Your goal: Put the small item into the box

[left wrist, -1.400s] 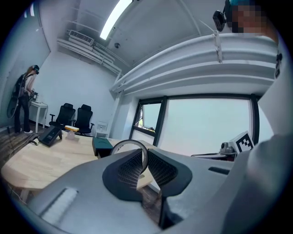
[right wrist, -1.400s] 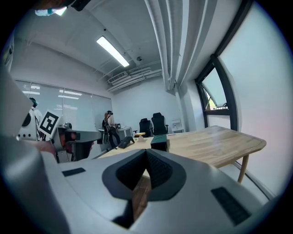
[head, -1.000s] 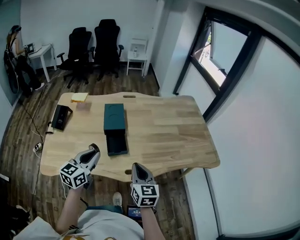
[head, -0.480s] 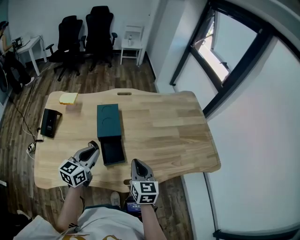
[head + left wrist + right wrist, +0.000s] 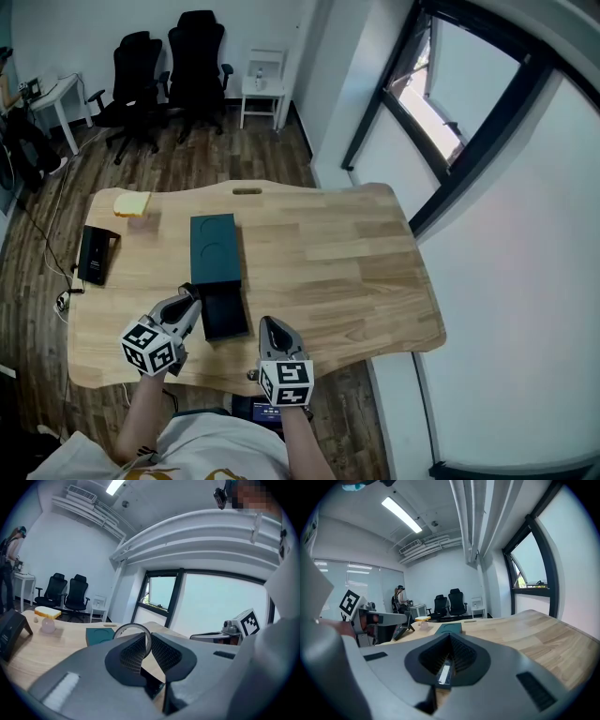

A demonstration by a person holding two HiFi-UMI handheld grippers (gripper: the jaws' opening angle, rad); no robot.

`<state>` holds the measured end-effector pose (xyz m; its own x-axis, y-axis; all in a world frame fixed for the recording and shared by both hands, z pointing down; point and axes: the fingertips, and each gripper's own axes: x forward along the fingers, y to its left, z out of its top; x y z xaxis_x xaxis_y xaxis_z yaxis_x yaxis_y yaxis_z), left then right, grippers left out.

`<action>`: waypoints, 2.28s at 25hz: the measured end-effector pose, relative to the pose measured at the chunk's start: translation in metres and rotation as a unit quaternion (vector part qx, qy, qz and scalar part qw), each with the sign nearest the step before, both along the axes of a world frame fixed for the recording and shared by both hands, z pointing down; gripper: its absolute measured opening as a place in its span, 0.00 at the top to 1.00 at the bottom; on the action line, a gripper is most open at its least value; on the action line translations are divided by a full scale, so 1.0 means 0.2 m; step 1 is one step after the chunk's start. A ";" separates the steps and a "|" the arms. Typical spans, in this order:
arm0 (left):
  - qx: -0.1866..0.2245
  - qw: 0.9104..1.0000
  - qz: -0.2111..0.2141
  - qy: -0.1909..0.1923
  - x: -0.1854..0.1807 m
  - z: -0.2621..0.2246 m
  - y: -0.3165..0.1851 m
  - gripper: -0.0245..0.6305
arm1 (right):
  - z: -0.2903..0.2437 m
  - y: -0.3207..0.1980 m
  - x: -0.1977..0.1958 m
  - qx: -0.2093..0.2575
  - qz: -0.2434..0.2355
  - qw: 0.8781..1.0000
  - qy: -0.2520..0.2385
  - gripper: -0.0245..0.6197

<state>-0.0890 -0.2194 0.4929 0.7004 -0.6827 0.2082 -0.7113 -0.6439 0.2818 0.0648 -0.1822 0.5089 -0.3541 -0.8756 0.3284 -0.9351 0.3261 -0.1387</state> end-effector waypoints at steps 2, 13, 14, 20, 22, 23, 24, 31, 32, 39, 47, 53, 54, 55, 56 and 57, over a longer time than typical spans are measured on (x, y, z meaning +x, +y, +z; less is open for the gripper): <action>-0.001 1.000 0.000 0.000 0.01 0.01 -0.02 0.90 | 0.02 -0.01 0.00 -0.004 -0.002 1.000 0.001 0.96; -0.033 0.999 0.002 -0.010 0.04 0.16 -0.13 0.90 | 0.14 -0.13 0.05 -0.030 -0.002 1.000 -0.001 0.95; -0.040 0.999 0.004 -0.015 0.05 0.19 -0.14 0.90 | 0.15 -0.14 0.05 -0.033 -0.003 0.999 -0.001 0.95; -0.086 0.995 0.023 -0.048 0.11 0.41 -0.15 0.90 | 0.27 -0.17 0.06 -0.057 -0.010 0.998 0.002 0.95; -0.094 0.994 0.028 -0.057 0.12 0.47 -0.15 0.90 | 0.31 -0.18 0.06 -0.065 -0.012 0.998 0.004 0.95; -0.098 0.993 0.031 -0.064 0.13 0.49 -0.16 0.90 | 0.33 -0.19 0.06 -0.070 -0.013 0.997 0.004 0.95; -0.100 0.992 0.033 -0.071 0.14 0.51 -0.16 0.90 | 0.35 -0.19 0.07 -0.074 -0.014 0.997 0.005 0.96; -0.120 0.987 0.043 -0.096 0.15 0.62 -0.18 0.90 | 0.48 -0.21 0.08 -0.104 -0.019 0.994 -0.001 0.95; -0.124 0.986 0.047 -0.102 0.16 0.63 -0.18 0.90 | 0.50 -0.22 0.09 -0.110 -0.020 0.994 -0.004 0.95; -0.153 0.974 0.081 -0.147 0.22 0.76 -0.17 0.90 | 0.57 -0.26 0.14 -0.127 -0.015 0.992 -0.008 0.95; -0.192 0.954 0.129 -0.189 0.28 0.87 -0.15 0.90 | 0.67 -0.26 0.16 -0.149 -0.018 0.989 -0.002 0.95; -0.231 0.931 0.175 -0.223 0.31 0.96 -0.10 0.90 | 0.75 -0.23 0.14 -0.167 -0.019 0.986 -0.006 0.95; -0.235 0.927 0.180 -0.229 0.32 0.97 -0.10 0.90 | 0.76 -0.23 0.14 -0.168 -0.019 0.986 -0.005 0.95; -0.237 0.925 0.184 -0.235 0.32 0.98 -0.09 0.90 | 0.76 -0.24 0.14 -0.169 -0.019 0.985 -0.005 0.95; -0.239 0.921 0.188 -0.242 0.32 0.98 -0.09 0.90 | 0.76 -0.24 0.14 -0.169 -0.019 0.985 -0.004 0.95; -0.239 0.917 0.194 -0.252 0.32 0.99 -0.09 0.90 | 0.76 -0.25 0.15 -0.169 -0.018 0.985 -0.004 0.95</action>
